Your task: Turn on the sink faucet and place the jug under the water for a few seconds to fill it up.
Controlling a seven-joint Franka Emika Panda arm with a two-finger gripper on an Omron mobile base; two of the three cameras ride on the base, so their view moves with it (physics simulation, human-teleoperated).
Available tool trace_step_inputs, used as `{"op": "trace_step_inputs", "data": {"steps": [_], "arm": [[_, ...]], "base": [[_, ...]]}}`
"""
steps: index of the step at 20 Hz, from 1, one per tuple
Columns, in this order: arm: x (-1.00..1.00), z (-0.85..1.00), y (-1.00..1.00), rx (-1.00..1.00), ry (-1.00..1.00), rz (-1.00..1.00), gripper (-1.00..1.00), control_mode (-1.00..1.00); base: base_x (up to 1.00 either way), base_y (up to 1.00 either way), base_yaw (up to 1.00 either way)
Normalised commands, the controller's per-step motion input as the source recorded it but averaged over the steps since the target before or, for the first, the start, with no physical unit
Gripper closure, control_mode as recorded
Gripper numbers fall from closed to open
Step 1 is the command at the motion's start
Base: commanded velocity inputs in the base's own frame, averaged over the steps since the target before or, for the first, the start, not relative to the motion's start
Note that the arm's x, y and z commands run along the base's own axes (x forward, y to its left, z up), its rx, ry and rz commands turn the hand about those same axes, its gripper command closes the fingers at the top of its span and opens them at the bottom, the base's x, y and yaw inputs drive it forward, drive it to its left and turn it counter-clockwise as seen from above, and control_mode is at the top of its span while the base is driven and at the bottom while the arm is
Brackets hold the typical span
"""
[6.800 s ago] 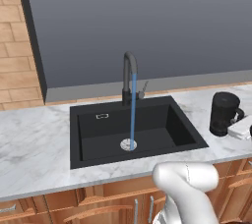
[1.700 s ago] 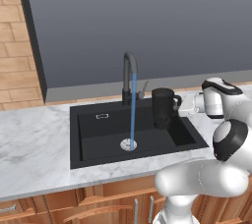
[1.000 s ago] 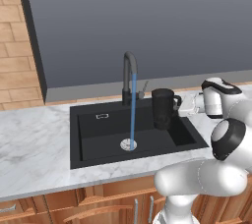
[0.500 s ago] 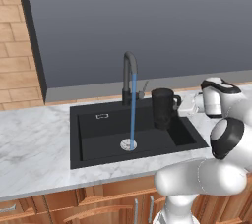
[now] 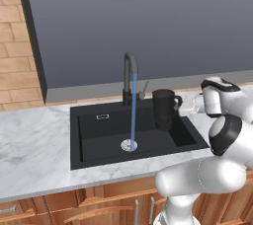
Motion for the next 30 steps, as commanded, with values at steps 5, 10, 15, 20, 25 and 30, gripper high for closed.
{"op": "trace_step_inputs", "data": {"steps": [5, 10, 15, 20, 25, 30], "arm": [[0.32, 0.0, -0.02, 0.0, 0.12, 0.0, 1.0, -1.0], [0.22, 0.0, 0.0, 0.0, 0.07, 0.0, 1.0, -1.0], [0.14, 0.0, 0.12, 0.0, 0.02, 0.0, 1.0, -1.0], [0.15, 0.0, 0.11, 0.0, 0.02, 0.0, 1.0, -1.0], [0.15, 0.0, 0.29, -0.02, 0.01, 0.0, 1.0, -1.0], [0.16, 0.0, 0.39, -0.06, 0.01, 0.03, 1.0, -1.0]], "base": [[0.0, 0.0, 0.0], [0.0, 0.0, 0.0], [0.0, 0.0, 0.0], [0.0, 0.0, 0.0], [0.0, 0.0, 0.0], [0.0, 0.0, 0.0]]}}
